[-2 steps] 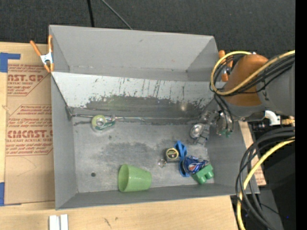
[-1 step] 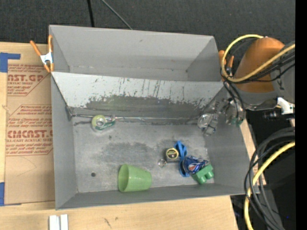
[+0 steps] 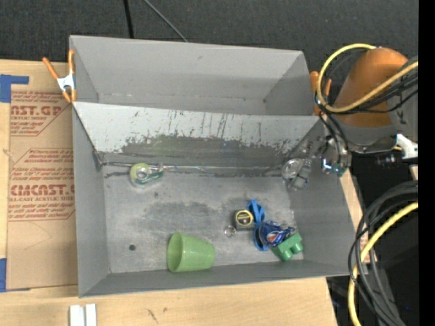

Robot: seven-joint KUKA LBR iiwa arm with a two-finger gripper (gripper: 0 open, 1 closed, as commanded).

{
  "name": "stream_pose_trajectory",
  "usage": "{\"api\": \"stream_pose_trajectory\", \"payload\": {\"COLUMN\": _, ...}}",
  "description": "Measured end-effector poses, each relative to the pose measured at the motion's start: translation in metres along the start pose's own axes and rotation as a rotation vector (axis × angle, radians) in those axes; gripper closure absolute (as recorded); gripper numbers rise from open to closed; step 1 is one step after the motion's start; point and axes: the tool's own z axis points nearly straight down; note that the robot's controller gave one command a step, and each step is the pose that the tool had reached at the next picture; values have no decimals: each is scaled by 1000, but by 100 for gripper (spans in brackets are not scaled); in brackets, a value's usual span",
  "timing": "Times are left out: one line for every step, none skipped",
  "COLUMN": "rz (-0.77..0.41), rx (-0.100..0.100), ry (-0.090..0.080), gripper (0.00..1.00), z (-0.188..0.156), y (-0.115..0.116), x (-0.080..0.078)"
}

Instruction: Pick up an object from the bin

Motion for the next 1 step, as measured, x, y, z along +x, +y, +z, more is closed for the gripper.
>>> {"api": "stream_pose_trajectory", "payload": {"rz": -1, "rx": -1, "ry": -3, "gripper": 100, "z": -40, "y": 1, "x": -2}}
